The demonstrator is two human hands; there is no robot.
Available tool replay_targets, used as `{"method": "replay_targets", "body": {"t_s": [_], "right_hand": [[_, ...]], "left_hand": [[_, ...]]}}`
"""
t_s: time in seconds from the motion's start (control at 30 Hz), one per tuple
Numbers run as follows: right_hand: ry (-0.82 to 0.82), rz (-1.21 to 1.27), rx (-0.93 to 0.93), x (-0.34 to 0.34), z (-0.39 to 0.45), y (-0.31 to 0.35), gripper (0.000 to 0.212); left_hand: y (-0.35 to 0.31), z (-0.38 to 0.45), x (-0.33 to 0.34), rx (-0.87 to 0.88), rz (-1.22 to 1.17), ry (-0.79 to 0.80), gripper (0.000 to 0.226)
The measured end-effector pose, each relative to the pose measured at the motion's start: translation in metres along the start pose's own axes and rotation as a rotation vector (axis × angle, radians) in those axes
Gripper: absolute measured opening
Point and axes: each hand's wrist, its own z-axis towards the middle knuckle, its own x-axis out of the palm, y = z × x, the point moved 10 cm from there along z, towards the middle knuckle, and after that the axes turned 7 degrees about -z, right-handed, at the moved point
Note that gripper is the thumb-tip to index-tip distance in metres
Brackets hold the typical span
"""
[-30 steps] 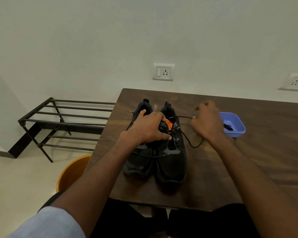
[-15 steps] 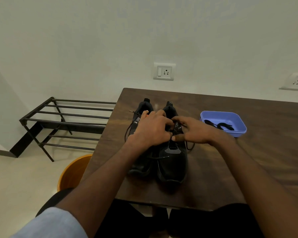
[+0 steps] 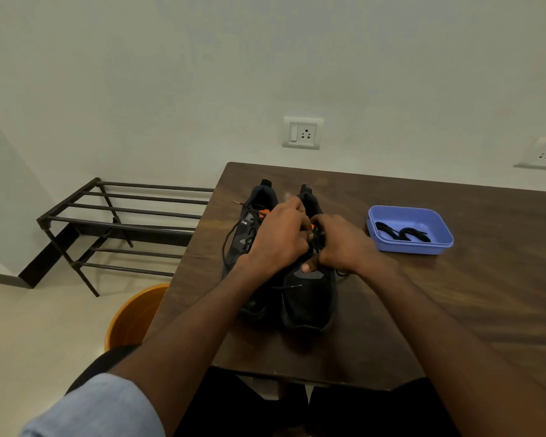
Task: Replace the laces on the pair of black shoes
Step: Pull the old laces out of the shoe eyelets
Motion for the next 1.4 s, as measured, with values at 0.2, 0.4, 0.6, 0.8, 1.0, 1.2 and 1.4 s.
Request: {"method": "replay_targets", "body": {"t_s": [0.2,0.4,0.6,0.8,1.0,1.2,1.4], "right_hand": [[-0.041,0.092,-0.006,-0.003,0.005,-0.002,0.111],[-0.022,0.165,-0.031,-0.002,0.006,0.002,0.111],[-0.003,0.147,-0.046,-0.001,0.007,0.0,0.115],[-0.009,0.138,-0.021,-0.003,0.006,-0.01,0.107],[-0.01,0.122,-0.043,-0.002,0.006,-0.004,0.112],[-0.03,0.104,-0.045,-0.004,0.005,-0.004,0.118],[-0.015,0.077,-0.027,-0.005,0.005,-0.005,0.115]], "left_hand": [[0.028,-0.001,-0.009,-0.232,-0.176,-0.162,0.023],[-0.003,0.002,-0.017,-0.051,0.124,-0.083,0.016],[-0.006,0.001,-0.009,-0.01,0.291,-0.053,0.016],[0.039,0.003,-0.017,-0.353,-0.559,-0.224,0.02],[-0.004,0.003,-0.018,-0.013,0.315,-0.075,0.007],[0.019,0.004,-0.033,-0.208,-0.461,-0.241,0.016],[0.003,0.007,-0.03,-0.1,-0.252,-0.085,0.017]]}}
